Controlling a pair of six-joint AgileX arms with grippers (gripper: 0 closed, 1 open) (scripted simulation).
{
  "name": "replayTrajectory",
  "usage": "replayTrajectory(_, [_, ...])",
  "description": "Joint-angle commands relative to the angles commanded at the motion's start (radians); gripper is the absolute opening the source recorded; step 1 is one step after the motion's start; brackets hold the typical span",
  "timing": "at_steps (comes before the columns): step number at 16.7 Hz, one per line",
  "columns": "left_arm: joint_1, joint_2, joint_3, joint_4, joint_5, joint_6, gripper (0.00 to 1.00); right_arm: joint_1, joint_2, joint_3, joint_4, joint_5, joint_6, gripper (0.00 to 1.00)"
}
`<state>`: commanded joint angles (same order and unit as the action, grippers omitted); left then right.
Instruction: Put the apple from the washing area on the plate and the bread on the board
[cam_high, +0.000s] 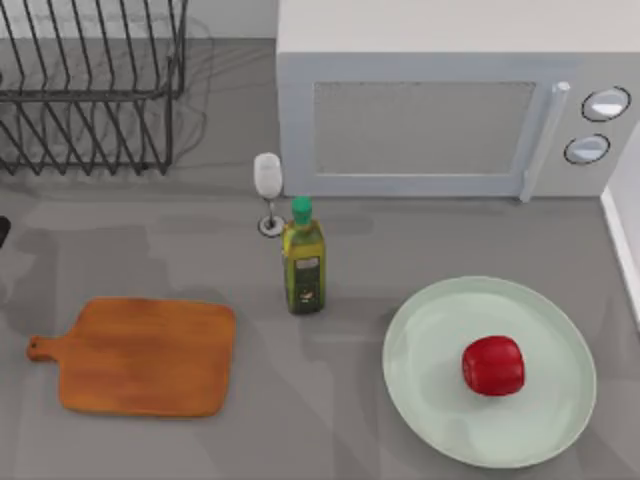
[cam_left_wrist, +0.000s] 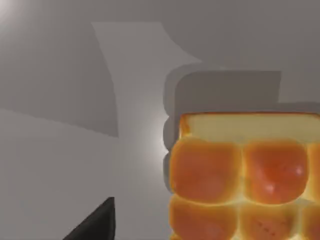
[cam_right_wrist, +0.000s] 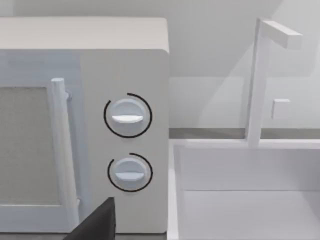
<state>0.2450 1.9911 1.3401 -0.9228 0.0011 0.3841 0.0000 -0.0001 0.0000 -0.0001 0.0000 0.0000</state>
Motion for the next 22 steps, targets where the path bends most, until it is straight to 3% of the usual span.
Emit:
replayTrajectory(4, [0.002,0.053,-0.066,0.130,0.000,0.003,1.00,0.000,0.000,0.000,0.000,0.000,0.000,1.00])
replayTrajectory(9, [0.003,0.064,-0.077,0.142,0.000,0.004,1.00,0.000,0.000,0.000,0.000,0.000,0.000,1.00])
replayTrajectory(22, [0.003,0.064,-0.077,0.142,0.000,0.004,0.02,0.000,0.000,0.000,0.000,0.000,0.000,1.00])
